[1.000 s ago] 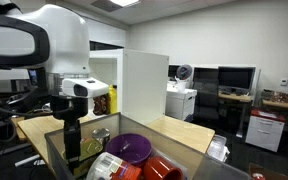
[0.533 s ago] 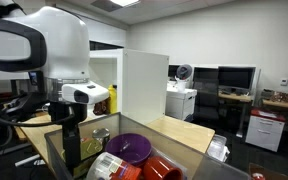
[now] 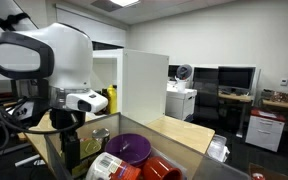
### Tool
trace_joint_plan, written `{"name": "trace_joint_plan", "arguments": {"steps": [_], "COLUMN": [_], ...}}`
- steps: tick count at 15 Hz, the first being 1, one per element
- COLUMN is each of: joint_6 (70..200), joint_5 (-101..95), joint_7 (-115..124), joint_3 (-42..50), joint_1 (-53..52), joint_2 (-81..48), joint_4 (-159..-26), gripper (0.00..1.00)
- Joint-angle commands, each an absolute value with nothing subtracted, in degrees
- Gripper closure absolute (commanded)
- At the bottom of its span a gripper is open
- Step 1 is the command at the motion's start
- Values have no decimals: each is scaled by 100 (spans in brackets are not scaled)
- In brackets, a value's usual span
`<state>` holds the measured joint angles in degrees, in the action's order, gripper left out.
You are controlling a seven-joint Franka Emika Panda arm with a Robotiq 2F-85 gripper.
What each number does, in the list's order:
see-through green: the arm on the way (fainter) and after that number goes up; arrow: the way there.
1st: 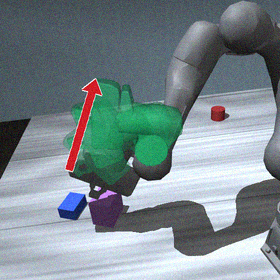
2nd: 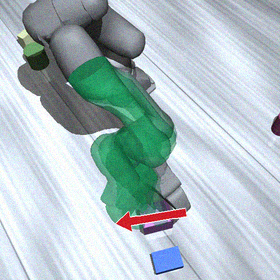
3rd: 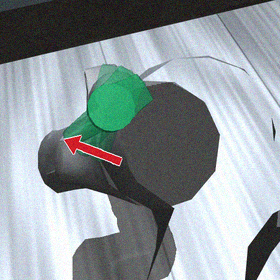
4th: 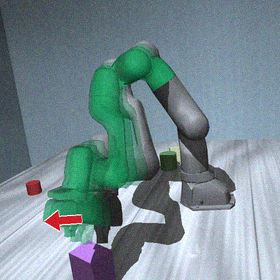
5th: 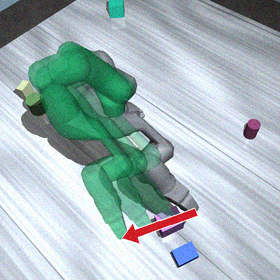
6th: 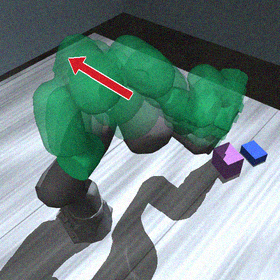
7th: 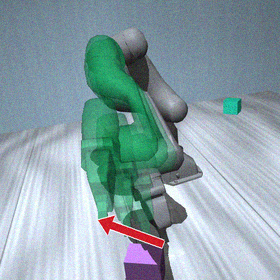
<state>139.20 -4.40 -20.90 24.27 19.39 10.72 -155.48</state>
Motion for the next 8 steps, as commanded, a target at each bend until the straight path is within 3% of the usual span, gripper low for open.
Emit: {"name": "trace_joint_plan", "arguments": {"steps": [1,3,8], "joint_6": [13734,13739,13743], "joint_5": [-276,-328,-561], "joint_7": [-2229,-2219,-2142], "joint_3": [2346,2323,2265], "joint_1": [1858,1847,1893], "joint_2": [1025,1037,1253], "joint_4": [-15709,-15704,-15671], "gripper": [27,32,59]}}
